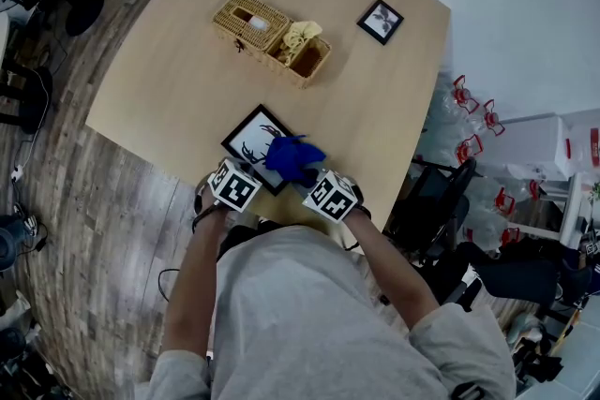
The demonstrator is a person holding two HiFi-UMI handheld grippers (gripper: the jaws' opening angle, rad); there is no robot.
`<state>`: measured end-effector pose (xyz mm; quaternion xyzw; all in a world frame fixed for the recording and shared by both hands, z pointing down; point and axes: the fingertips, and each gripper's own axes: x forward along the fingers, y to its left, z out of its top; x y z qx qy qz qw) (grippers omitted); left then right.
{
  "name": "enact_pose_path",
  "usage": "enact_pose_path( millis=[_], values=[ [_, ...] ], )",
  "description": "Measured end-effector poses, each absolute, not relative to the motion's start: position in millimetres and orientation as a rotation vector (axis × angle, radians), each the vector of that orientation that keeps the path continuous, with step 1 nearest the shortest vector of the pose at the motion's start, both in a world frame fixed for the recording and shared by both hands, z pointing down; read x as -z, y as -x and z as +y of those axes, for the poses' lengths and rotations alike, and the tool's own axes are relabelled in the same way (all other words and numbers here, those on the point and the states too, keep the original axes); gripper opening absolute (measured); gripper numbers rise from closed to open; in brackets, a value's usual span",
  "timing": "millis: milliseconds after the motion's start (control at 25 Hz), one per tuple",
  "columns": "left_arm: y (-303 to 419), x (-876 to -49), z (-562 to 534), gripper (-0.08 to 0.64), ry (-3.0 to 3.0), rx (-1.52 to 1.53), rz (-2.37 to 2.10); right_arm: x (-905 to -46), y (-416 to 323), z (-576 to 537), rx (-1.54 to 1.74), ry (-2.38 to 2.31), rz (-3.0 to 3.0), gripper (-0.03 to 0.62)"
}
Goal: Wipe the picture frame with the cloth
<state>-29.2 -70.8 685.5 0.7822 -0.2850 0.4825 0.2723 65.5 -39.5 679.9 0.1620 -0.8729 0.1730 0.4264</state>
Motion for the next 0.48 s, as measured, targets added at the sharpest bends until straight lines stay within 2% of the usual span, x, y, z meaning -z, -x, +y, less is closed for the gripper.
enact_pose_path(
  millis=[480],
  values=[
    [29.6,-686.2,-71.6,0.052,-2.093,-1.290,-0.785,-680.5,-61.6,-38.5,-0.448,-0.396,-2.173,0.046]
  ],
)
